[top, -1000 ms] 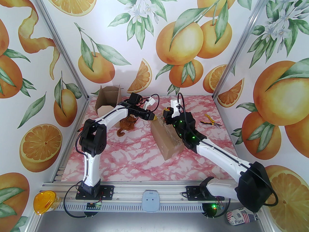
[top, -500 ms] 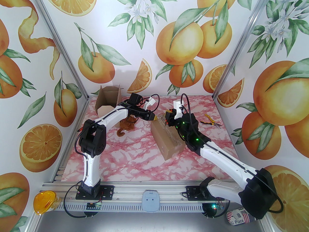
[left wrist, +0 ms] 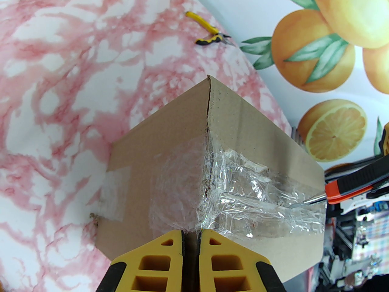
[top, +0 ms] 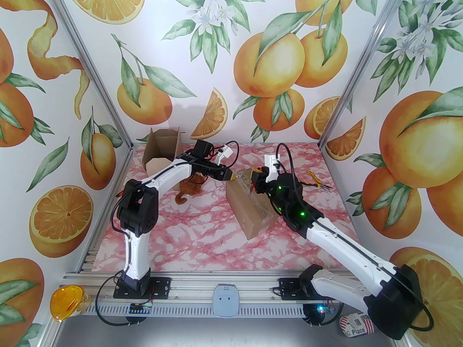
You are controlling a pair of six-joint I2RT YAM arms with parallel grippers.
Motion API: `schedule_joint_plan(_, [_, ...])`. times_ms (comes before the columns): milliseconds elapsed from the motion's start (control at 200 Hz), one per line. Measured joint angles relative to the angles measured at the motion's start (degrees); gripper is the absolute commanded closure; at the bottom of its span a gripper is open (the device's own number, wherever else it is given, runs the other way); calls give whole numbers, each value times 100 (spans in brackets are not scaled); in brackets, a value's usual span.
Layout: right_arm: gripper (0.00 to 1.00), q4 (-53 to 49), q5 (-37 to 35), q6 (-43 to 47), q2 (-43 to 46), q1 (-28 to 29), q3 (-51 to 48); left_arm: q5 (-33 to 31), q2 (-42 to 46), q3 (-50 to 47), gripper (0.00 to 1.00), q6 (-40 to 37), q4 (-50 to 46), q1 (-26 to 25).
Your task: Unpack the express box
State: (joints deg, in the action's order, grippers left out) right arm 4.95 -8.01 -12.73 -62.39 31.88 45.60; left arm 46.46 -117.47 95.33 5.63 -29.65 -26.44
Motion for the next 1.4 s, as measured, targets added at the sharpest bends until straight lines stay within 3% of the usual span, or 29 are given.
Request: schedule_joint_plan(1401, [96, -1873, 111, -400, 1578, -4, -365, -146, 22, 2, 100, -24, -20, -63])
